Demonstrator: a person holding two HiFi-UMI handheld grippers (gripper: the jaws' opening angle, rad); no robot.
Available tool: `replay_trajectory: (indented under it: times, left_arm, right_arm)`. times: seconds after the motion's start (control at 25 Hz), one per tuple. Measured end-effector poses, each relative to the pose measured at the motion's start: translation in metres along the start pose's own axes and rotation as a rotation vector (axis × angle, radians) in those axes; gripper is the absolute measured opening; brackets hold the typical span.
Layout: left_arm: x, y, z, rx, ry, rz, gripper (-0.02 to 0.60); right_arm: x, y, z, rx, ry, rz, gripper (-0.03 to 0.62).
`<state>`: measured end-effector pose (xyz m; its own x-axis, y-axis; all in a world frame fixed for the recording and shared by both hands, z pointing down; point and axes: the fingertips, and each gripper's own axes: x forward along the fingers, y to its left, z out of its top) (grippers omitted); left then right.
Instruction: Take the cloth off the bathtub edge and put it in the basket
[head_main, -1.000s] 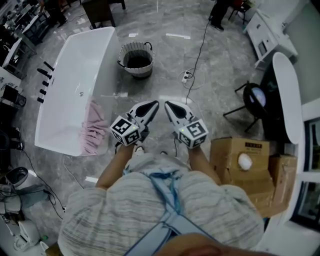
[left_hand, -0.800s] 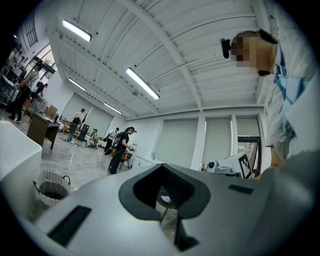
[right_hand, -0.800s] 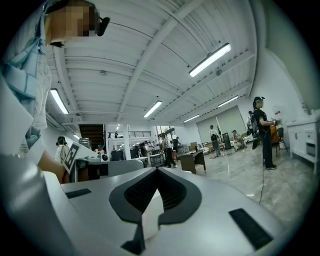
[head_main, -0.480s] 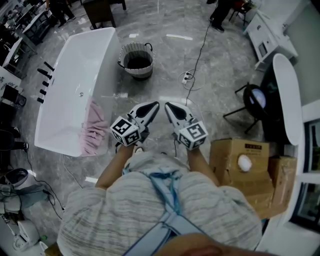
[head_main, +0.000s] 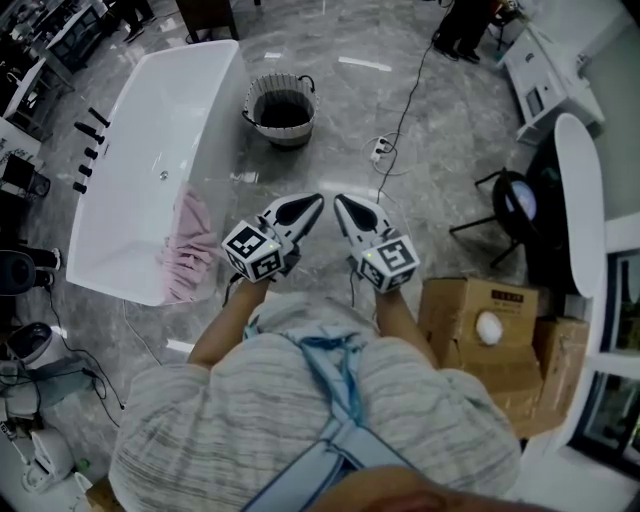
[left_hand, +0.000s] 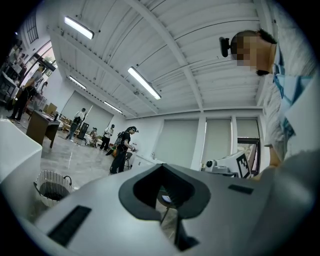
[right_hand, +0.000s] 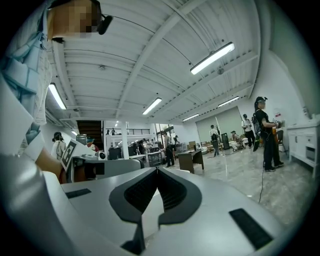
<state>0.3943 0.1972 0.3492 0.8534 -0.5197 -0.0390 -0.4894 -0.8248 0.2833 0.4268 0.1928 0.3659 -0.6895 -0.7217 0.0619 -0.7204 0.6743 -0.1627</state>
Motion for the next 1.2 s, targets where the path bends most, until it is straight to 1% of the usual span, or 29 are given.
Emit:
replay_trajectory:
  times: [0.28,0.44,0.56,0.68,0.84,1.04,1.2]
  left_arm:
    - [-0.024,0.069,0.021,-0.004,-0.005,0.0,0.003]
    - [-0.044,0.11,0.034,-0.009,-0.008,-0.007,0.003]
    - [-0.062,0.142,0.038,-0.016,-0.005,-0.012,0.003]
    - [-0.083,0.173,0.043,-0.016,0.001,-0.013,0.003]
    - [-0.113,0.215,0.052,-0.025,-0.009,0.005,0.003]
    - [-0.149,0.245,0.055,-0.045,-0.003,0.017,0.003]
    - [-0.186,0.268,0.057,-0.048,-0.005,0.03,0.003]
  right_arm:
    - [0.073,0.014,0.008,-0.013,0.007,-0.003,0.005]
    - [0.118,0.027,0.004,-0.031,0.024,-0.009,0.005]
    - [0.153,0.04,0.005,-0.032,0.025,-0.008,0.005]
    - [0.185,0.055,0.002,-0.03,0.048,-0.019,0.005]
    - [0.227,0.079,-0.003,-0.029,0.069,0.001,0.005]
    - [0.264,0.105,-0.011,-0.016,0.089,0.015,0.005]
    - [0.291,0.134,-0.019,-0.025,0.117,0.046,0.005]
